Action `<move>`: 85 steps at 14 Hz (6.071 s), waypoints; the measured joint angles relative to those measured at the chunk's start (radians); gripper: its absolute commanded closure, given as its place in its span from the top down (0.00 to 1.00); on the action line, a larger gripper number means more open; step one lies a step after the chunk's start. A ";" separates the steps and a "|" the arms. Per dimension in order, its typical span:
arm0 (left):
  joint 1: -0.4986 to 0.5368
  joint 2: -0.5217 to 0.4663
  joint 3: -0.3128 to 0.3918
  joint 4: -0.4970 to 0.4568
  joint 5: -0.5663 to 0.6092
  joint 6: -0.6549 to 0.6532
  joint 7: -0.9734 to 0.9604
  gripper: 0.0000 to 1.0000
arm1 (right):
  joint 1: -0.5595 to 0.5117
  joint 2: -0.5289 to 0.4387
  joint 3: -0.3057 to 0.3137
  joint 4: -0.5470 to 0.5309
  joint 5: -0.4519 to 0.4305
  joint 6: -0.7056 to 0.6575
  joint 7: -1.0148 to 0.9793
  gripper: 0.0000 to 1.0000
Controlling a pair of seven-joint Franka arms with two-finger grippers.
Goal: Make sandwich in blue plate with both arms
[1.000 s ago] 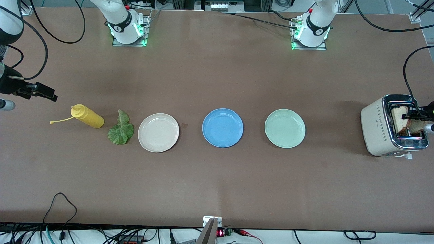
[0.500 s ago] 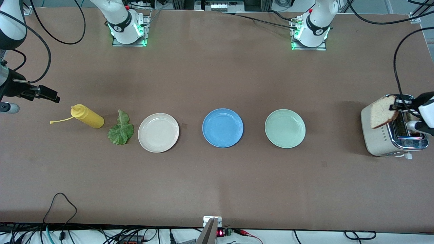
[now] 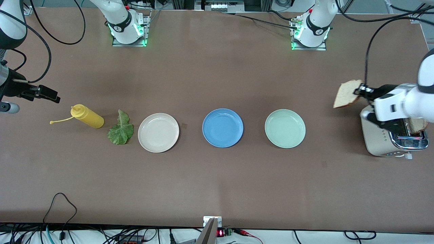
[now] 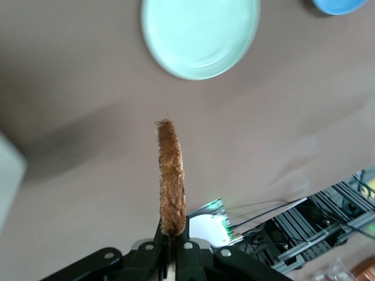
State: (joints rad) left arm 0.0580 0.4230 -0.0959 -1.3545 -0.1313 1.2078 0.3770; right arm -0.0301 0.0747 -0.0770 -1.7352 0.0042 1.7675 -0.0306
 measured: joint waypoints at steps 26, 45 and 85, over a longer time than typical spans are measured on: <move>-0.396 0.353 0.011 -0.254 -1.049 0.875 0.302 1.00 | -0.003 0.027 -0.003 0.041 0.036 -0.002 0.000 1.00; -0.293 0.013 0.074 0.101 0.330 0.368 -0.014 1.00 | 0.182 0.283 0.006 0.040 0.048 0.138 0.006 1.00; -0.114 -0.438 0.067 -0.261 0.155 0.328 -0.293 1.00 | 0.202 0.589 -0.003 0.002 0.047 0.414 0.006 0.23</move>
State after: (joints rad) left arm -0.0563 -0.0151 -0.0287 -1.6153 0.0241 1.5356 0.0843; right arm 0.1718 0.6632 -0.0804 -1.7335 0.0508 2.1814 -0.0243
